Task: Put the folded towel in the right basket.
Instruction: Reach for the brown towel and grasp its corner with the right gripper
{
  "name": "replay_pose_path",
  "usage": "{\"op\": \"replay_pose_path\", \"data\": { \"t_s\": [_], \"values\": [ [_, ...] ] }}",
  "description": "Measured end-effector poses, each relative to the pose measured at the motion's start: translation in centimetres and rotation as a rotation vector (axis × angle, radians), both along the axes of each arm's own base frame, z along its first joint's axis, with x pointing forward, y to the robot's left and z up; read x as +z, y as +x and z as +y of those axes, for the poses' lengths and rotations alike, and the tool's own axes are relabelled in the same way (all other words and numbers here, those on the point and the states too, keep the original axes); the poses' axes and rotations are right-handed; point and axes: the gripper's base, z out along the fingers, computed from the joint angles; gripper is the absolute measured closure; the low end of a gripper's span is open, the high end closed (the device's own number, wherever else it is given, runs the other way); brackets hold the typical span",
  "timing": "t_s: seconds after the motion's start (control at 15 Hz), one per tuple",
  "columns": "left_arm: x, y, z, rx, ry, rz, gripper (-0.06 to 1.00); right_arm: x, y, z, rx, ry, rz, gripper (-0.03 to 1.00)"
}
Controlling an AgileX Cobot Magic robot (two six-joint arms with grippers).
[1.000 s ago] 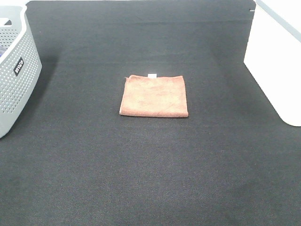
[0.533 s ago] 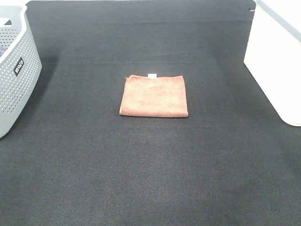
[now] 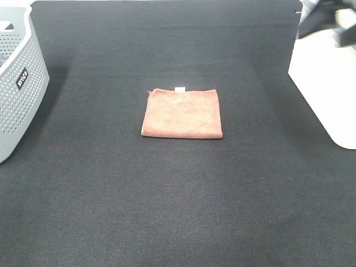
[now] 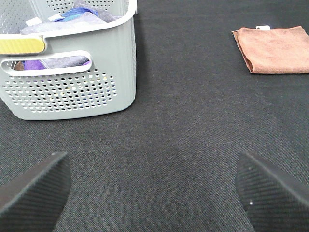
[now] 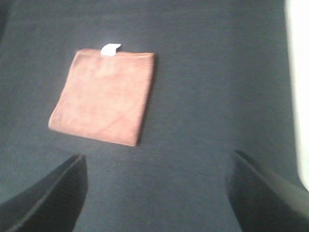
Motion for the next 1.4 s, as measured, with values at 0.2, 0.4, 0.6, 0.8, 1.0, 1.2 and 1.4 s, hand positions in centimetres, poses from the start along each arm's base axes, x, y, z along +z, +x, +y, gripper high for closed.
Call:
{"op": "replay_pose_path", "data": {
  "t_s": [0.2, 0.4, 0.6, 0.8, 1.0, 1.2, 1.4],
  "values": [
    [0.0, 0.0, 0.0, 0.0, 0.0, 0.0, 0.07, -2.2, 2.7, 4.5, 0.127, -0.014, 0.062, 0.22],
    [0.0, 0.0, 0.0, 0.0, 0.0, 0.0, 0.07, -6.0, 6.8, 6.3, 0.127, 0.019, 0.165, 0.22],
    [0.0, 0.0, 0.0, 0.0, 0.0, 0.0, 0.07, -9.6, 9.7, 7.4, 0.142, 0.057, 0.292, 0.22],
    [0.0, 0.0, 0.0, 0.0, 0.0, 0.0, 0.07, -12.6, 11.2, 8.3, 0.167, 0.09, 0.409, 0.22],
    [0.0, 0.0, 0.0, 0.0, 0.0, 0.0, 0.07, -15.5, 13.1, 8.1, 0.146, 0.135, 0.478, 0.22],
    [0.0, 0.0, 0.0, 0.0, 0.0, 0.0, 0.07, -17.9, 14.9, 7.3, 0.112, 0.161, 0.499, 0.22],
    [0.0, 0.0, 0.0, 0.0, 0.0, 0.0, 0.07, -20.2, 15.9, 7.5, 0.112, 0.16, 0.514, 0.22]
  ]
}}
